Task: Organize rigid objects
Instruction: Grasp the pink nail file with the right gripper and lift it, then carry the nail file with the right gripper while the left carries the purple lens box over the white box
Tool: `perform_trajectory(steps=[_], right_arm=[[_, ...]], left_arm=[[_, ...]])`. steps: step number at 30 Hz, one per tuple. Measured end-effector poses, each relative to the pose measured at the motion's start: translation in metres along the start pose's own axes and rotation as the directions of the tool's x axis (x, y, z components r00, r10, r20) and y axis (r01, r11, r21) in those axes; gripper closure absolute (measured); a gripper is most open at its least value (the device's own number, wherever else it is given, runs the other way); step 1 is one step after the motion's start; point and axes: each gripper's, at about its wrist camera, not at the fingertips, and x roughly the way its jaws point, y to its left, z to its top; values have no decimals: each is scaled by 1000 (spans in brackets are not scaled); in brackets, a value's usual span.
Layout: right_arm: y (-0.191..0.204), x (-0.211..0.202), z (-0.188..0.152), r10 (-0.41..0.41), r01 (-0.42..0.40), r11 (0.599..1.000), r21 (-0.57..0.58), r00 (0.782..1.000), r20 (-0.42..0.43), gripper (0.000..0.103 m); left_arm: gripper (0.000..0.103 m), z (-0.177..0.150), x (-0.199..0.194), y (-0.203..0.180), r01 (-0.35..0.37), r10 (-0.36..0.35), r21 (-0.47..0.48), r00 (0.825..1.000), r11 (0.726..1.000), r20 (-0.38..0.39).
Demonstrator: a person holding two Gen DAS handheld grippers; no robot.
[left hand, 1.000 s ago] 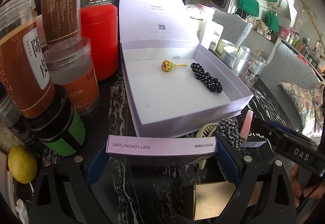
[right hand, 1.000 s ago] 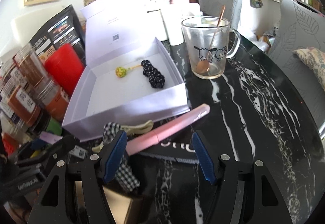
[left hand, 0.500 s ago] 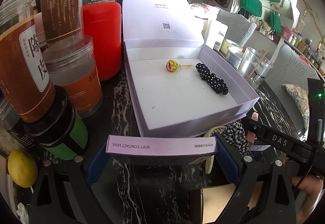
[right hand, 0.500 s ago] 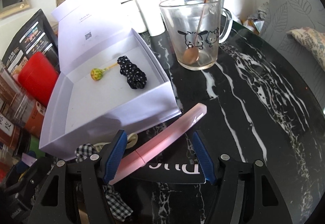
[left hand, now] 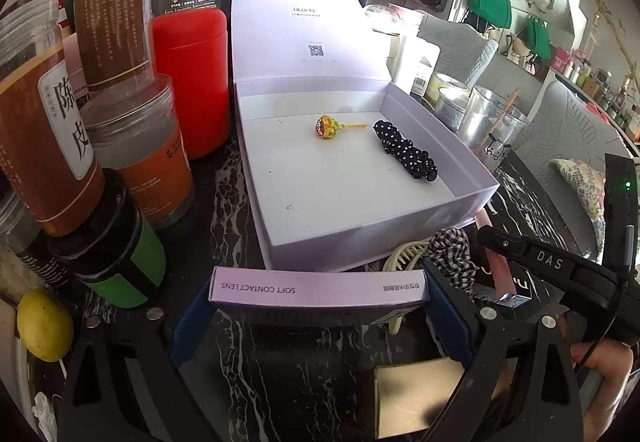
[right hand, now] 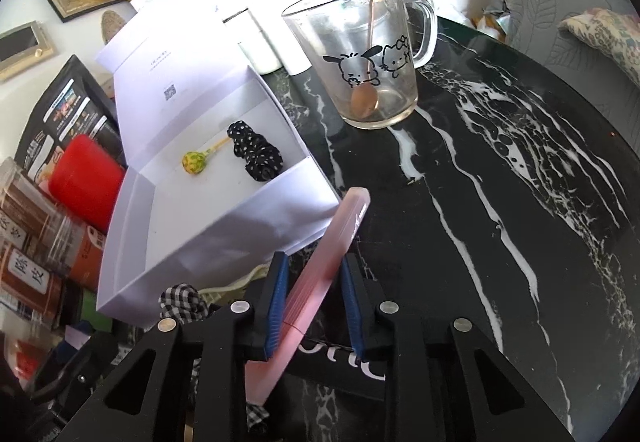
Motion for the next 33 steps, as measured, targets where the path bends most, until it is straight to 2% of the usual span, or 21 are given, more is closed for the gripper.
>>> perform_trajectory(steps=[5,10,22,33], right_arm=[[-13,-11,-1,0,0,1000,6,1000,10,86],[-22,-25,-9,34,-34,999,-9,999,7,89],[-41,-64,-30,63,-62,998,-16,997,43,89],[-36,-91,-43,114,-110,992,-66,992,60,89]], left_arm=[[7,-1,-6,-6,5,-5,8,1000,1000,4],[7,-4,-13,-14,12,-12,22,1000,1000,13],[7,-15,-32,-36,25,-27,64,999,998,30],[7,-23,-55,-57,27,-34,112,998,993,57]])
